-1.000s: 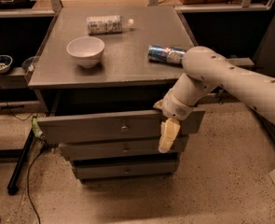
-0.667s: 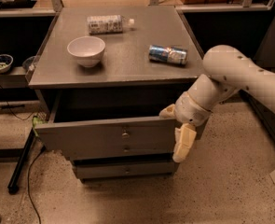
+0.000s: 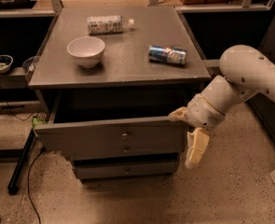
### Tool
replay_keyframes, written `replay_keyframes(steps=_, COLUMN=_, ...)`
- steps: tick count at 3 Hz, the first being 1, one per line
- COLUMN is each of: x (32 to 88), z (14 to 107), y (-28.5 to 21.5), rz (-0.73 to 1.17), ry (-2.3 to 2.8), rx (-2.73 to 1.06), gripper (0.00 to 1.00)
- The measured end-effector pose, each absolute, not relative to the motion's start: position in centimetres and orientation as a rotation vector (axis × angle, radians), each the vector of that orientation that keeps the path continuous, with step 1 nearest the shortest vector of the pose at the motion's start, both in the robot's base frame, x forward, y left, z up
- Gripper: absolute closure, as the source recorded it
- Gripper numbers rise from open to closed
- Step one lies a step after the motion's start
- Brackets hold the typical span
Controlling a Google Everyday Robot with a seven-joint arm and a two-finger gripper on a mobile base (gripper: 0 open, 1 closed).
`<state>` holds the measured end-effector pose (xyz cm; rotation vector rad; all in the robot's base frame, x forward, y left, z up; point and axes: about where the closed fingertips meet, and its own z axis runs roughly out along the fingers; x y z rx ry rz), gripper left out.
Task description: Open top drawer
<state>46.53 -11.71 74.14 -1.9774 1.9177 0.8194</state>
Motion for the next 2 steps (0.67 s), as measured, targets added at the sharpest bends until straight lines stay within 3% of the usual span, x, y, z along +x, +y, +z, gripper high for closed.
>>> replay_keyframes(steps=2, x=52.6, z=72.5, y=-10.0, rz=0.606, ry=2.009, rx=-1.964, gripper=0.00)
